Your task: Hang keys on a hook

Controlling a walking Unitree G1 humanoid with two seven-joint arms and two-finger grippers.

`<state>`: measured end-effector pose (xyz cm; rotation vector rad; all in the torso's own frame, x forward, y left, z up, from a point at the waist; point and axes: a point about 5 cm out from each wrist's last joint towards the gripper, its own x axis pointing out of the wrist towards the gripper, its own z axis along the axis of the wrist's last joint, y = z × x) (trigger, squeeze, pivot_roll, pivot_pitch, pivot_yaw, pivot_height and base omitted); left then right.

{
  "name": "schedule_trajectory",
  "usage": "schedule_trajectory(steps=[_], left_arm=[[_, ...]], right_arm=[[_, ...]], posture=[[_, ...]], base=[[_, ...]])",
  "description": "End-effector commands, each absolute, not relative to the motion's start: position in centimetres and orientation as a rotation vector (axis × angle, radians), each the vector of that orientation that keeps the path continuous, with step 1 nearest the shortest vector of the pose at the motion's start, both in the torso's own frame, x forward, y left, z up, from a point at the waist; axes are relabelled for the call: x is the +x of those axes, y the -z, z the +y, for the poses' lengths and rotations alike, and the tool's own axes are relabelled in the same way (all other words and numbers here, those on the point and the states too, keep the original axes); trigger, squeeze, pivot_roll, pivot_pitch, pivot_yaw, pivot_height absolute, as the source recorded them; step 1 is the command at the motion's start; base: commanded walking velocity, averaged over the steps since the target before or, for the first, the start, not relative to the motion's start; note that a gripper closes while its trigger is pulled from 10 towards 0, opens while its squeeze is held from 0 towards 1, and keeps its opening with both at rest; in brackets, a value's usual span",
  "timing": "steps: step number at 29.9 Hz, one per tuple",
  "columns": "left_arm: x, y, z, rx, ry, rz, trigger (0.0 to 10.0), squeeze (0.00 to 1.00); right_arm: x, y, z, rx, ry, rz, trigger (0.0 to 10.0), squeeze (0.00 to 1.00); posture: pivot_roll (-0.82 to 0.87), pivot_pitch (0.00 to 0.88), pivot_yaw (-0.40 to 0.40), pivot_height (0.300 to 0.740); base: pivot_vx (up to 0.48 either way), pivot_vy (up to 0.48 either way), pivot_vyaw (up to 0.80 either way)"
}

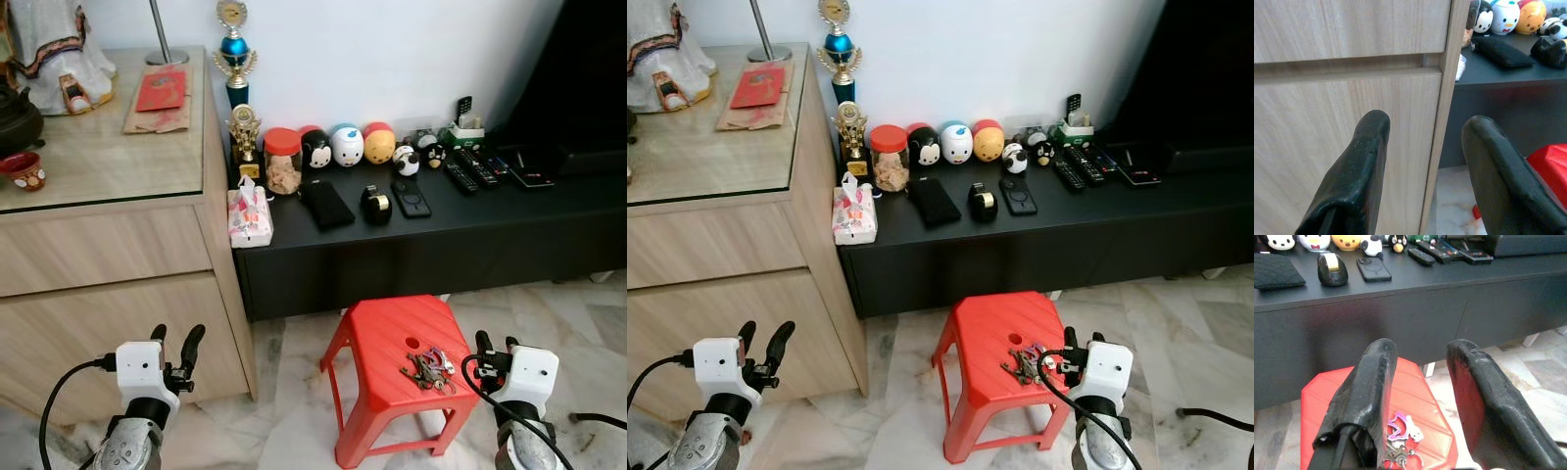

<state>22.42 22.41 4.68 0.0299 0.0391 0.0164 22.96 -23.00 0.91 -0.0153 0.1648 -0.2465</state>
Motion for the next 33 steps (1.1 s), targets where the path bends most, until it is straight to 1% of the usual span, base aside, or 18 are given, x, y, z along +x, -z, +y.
schedule_trajectory(steps=[1,3,6,11,16,20,28,33], left_arm=[[22.5,-4.9,22.2,0.033,-0.004,0.042,10.0,0.0],[22.8,-5.0,22.0,0.04,0.021,0.048,10.0,0.0],[23.1,-4.9,22.2,0.041,0.02,0.056,10.0,0.0],[22.9,-4.3,22.0,0.051,0.029,0.083,10.0,0.0],[23.1,-4.2,21.9,0.053,0.03,0.091,10.0,0.0],[23.3,-4.6,21.7,0.058,0.048,0.086,10.0,0.0],[23.2,-4.7,22.2,0.07,0.041,0.093,10.0,0.0],[23.3,-4.7,22.2,0.077,0.05,0.104,10.0,0.0]], right_arm=[[22.7,-0.7,-23.5,-0.008,0.281,0.174,10.0,0.0],[22.8,-0.9,-23.0,0.002,0.277,0.164,10.0,0.0],[23.2,-1.3,-22.5,0.003,0.243,0.149,10.0,0.0],[23.1,-2.0,-22.7,0.002,0.23,0.125,10.0,0.0],[22.7,-2.1,-23.1,-0.008,0.242,0.127,10.0,0.0],[22.6,-1.7,-22.6,-0.006,0.234,0.146,10.0,0.0],[22.6,-1.6,-21.6,0.009,0.215,0.159,10.0,0.0],[22.5,-1.3,-21.5,0.021,0.235,0.187,10.0,0.0]], posture=[[-0.01,0.0,-0.01,0.74],[-0.03,0.0,-0.001,0.74],[-0.06,0.0,-0.01,0.74],[-0.11,0.0,-0.018,0.74],[-0.11,0.0,-0.018,0.74],[-0.09,0.0,-0.007,0.74],[-0.09,0.0,0.009,0.74],[-0.09,0.0,0.023,0.74]], base=[[0.0,0.0,0.0],[0.0,0.0,0.0],[0.0,0.0,0.0],[0.0,0.0,0.0],[0.0,0.0,0.0],[0.0,0.0,0.0],[0.0,0.0,0.0],[0.0,0.0,0.0]])
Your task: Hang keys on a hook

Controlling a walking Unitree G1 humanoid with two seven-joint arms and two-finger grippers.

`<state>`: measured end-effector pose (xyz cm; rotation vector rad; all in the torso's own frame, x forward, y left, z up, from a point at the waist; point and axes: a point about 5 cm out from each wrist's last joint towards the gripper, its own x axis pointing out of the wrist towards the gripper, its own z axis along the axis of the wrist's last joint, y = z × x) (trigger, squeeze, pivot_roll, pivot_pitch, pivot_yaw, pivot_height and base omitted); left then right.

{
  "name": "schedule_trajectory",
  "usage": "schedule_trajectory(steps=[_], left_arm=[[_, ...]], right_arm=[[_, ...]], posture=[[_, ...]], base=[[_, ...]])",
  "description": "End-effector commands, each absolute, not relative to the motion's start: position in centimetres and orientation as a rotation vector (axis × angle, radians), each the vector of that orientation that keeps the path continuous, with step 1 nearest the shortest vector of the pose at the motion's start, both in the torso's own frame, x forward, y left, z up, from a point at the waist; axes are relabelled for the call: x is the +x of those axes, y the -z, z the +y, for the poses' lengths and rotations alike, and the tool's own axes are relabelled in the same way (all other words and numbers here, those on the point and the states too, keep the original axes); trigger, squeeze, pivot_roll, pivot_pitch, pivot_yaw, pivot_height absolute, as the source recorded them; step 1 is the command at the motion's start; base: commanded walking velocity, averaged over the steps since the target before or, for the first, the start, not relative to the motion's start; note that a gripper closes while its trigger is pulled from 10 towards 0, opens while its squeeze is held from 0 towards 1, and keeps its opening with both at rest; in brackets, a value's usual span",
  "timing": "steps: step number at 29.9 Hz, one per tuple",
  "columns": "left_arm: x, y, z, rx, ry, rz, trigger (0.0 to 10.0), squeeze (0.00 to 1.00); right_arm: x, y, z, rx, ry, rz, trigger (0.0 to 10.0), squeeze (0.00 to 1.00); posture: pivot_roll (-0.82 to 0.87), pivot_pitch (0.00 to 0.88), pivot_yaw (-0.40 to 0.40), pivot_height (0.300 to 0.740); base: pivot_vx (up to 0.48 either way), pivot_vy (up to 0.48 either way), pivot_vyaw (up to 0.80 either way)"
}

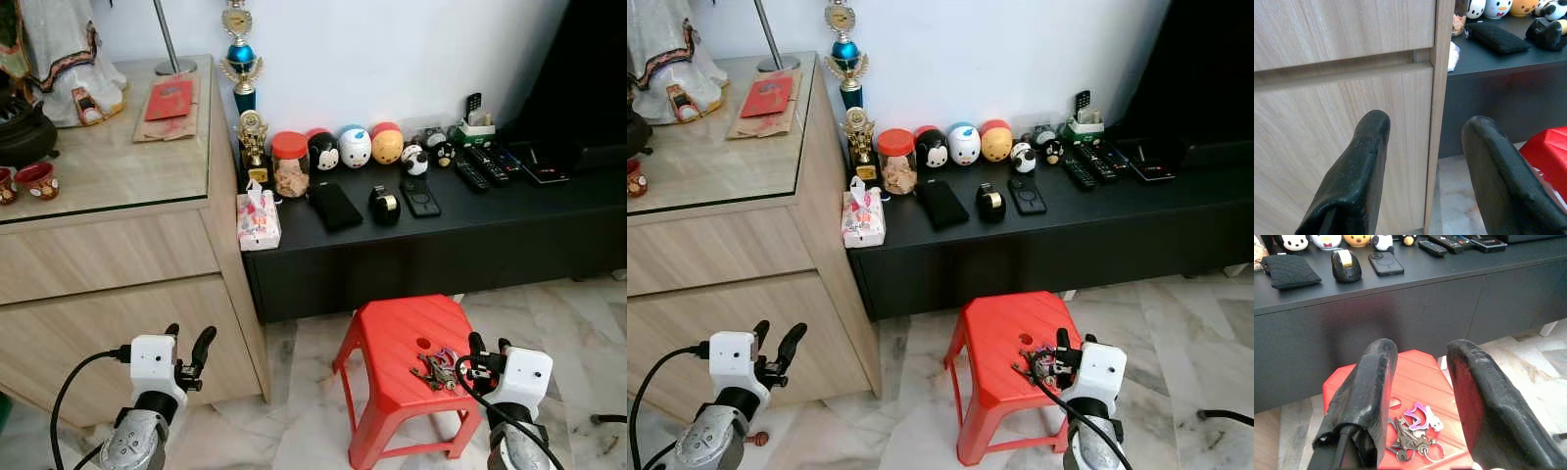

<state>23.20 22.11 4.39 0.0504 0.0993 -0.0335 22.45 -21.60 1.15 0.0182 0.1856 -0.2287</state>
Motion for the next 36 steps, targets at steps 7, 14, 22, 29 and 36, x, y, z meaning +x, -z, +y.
schedule_trajectory(steps=[7,14,22,29,36], left_arm=[[23.38,-4.67,22.56,0.105,0.037,0.114,10.0,0.0],[22.97,-4.41,22.71,0.087,0.027,0.128,10.0,0.0],[23.05,-4.43,22.44,0.079,0.019,0.125,10.0,0.0],[22.92,-4.21,22.48,0.041,-0.022,0.133,10.0,0.0],[23.11,-4.33,22.41,0.033,-0.036,0.128,10.0,0.0]], right_arm=[[22.1,-0.74,-21.38,0.015,0.23,0.218,10.0,0.0],[22.35,-0.61,-21.28,0.017,0.233,0.227,10.0,0.0],[22.61,-1.02,-21.39,0.01,0.218,0.203,10.0,0.0],[22.47,-0.54,-22.13,0.002,0.25,0.241,10.0,0.0],[22.98,-0.47,-21.94,0.006,0.235,0.251,10.0,0.0]], posture=[[-0.08,0.0,0.028,0.697],[-0.08,0.0,0.035,0.652],[-0.07,0.0,0.014,0.622],[-0.06,0.0,-0.005,0.622],[-0.06,0.0,-0.016,0.622]], base=[[0.0,0.0,0.0],[0.0,0.0,0.0],[0.0,0.0,0.0],[0.0,0.0,0.0],[0.0,0.0,0.0]])
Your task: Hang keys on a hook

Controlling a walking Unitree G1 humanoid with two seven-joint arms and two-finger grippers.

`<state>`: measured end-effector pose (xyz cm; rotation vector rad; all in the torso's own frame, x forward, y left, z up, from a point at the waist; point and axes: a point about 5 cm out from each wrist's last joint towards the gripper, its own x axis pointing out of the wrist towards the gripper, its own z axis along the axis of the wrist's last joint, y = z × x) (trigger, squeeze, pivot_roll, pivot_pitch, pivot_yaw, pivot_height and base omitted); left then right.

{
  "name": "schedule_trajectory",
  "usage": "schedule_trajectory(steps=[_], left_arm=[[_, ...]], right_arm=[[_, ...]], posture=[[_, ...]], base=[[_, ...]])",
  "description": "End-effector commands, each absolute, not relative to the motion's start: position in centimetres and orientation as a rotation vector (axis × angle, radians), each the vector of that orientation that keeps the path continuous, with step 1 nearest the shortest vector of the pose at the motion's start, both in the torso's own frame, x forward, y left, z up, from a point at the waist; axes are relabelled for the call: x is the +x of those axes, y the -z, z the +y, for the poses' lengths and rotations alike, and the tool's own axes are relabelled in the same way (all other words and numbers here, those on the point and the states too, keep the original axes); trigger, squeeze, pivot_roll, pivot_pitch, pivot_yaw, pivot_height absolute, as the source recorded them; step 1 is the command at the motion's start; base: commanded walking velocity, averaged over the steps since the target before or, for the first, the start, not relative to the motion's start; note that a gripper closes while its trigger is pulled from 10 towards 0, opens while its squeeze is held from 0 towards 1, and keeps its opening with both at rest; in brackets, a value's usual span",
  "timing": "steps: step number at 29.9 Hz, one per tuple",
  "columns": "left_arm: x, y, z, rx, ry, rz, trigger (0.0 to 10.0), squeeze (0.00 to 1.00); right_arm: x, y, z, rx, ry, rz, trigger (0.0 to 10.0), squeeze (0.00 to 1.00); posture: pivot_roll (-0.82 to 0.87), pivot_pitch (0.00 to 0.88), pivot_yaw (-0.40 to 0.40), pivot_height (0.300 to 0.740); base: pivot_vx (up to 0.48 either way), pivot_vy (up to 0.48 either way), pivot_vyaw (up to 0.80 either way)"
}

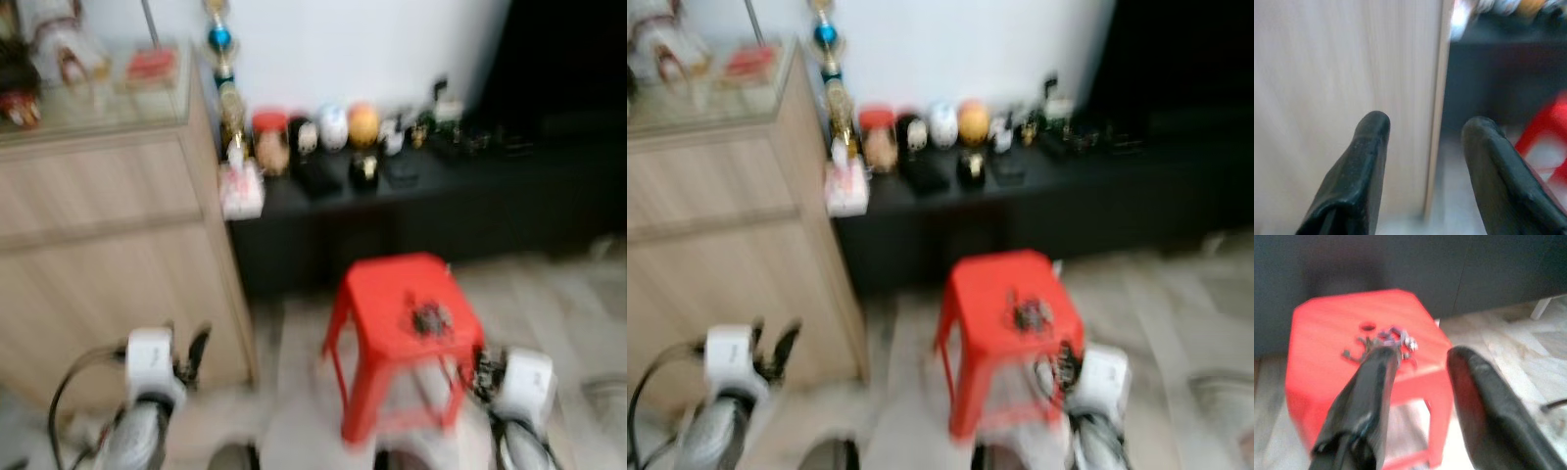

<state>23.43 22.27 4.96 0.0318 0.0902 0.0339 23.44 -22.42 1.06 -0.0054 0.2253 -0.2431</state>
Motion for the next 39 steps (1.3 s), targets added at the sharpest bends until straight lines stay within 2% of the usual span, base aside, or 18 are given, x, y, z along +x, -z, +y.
schedule_trajectory(steps=[1,14,21,39], left_arm=[[23.16,-4.34,22.39,0.033,-0.037,0.128,10.0,0.0],[23.47,-4.57,22.3,0.015,-0.021,0.124,10.0,0.0],[23.45,-4.53,22.33,0.016,-0.019,0.128,10.0,0.0],[23.31,-4.46,22.23,0.016,-0.009,0.131,10.0,0.0]], right_arm=[[23.01,-0.45,-21.97,0.008,0.238,0.255,10.0,0.0],[22.67,0.27,-22.4,0.06,0.292,0.29,10.0,0.0],[22.72,0.3,-22.34,0.071,0.299,0.29,10.0,0.0],[22.85,0.18,-22.2,0.062,0.282,0.281,10.0,0.0]], posture=[[-0.06,0.0,-0.017,0.622],[-0.06,0.0,-0.007,0.622],[-0.06,0.0,-0.008,0.622],[-0.06,0.0,-0.011,0.622]], base=[[0.0,0.0,0.0],[0.0,0.0,0.0],[0.28,0.0,-0.33],[0.325,0.0,0.0]])
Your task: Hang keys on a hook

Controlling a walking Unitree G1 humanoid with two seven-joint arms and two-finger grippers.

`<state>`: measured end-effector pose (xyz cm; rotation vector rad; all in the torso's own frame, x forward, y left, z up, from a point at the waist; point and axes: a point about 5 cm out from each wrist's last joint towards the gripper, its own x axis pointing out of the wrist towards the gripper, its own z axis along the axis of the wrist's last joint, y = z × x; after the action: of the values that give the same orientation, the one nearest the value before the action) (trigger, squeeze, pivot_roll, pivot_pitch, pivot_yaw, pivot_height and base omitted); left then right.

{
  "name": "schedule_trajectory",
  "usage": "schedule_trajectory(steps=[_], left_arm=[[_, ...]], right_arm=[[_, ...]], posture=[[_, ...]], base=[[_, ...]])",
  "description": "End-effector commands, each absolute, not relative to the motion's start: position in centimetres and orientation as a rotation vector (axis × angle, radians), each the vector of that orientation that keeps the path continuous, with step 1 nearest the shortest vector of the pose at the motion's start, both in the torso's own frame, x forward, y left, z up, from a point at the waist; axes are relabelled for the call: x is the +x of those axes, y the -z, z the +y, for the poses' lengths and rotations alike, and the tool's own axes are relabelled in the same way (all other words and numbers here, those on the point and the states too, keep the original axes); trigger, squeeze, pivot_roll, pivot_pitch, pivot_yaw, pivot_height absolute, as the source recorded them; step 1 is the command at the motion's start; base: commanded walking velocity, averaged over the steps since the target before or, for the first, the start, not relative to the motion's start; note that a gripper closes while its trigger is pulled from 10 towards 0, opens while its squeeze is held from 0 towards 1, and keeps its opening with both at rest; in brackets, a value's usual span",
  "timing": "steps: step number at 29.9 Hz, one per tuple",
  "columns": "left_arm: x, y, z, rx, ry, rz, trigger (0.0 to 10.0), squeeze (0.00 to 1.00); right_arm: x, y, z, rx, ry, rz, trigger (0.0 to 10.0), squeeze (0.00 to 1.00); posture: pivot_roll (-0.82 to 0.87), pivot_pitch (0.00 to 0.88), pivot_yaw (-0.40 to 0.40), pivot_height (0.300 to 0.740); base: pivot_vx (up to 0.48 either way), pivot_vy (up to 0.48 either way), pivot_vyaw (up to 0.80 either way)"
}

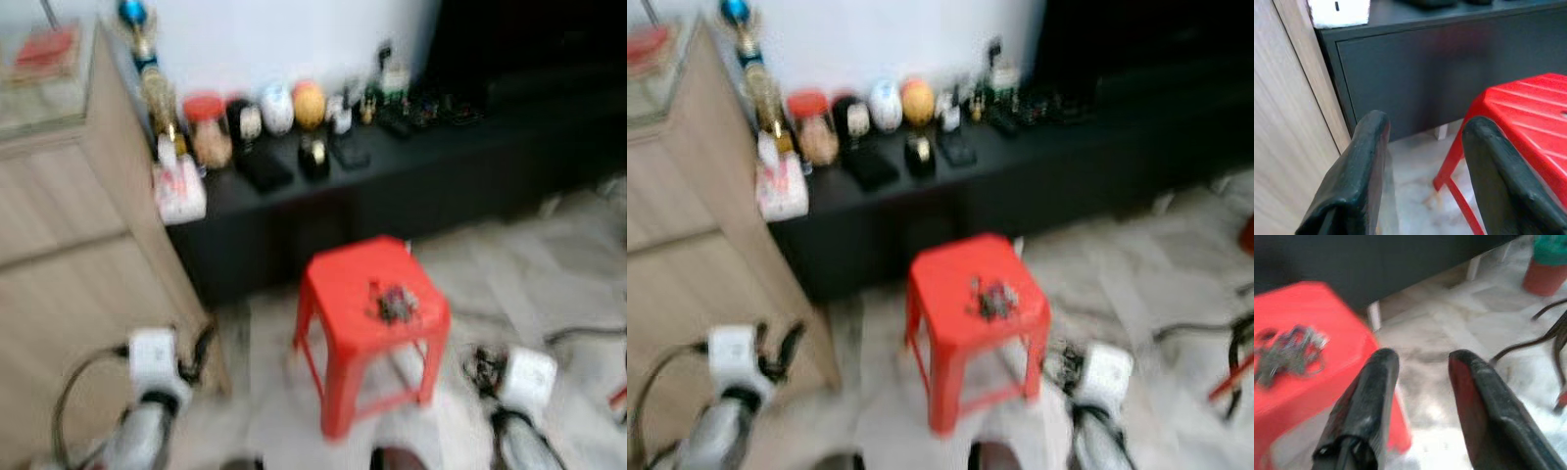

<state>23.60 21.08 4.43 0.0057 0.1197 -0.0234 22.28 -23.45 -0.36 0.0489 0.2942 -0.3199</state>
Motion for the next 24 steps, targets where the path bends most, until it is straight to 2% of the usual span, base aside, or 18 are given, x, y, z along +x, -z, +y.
schedule_trajectory(steps=[1,14,24], left_arm=[[23.3,-4.5,22.2,0.015,-0.01,0.132,10.0,0.0],[23.5,-4.4,21.9,0.013,-0.003,0.134,10.0,0.0],[23.8,-4.4,21.7,0.0,-0.011,0.123,10.0,0.0]], right_arm=[[22.9,0.2,-22.1,0.06,0.276,0.281,10.0,0.0],[23.0,0.4,-22.0,0.047,0.236,0.309,10.0,0.0],[24.1,0.2,-21.0,0.019,0.074,0.334,10.0,0.0]], posture=[[-0.06,0.0,-0.012,0.622],[-0.08,0.0,-0.012,0.622],[-0.08,0.0,-0.022,0.622]], base=[[0.341,0.0,0.0],[0.335,0.0,0.0],[0.0,0.0,0.0]])
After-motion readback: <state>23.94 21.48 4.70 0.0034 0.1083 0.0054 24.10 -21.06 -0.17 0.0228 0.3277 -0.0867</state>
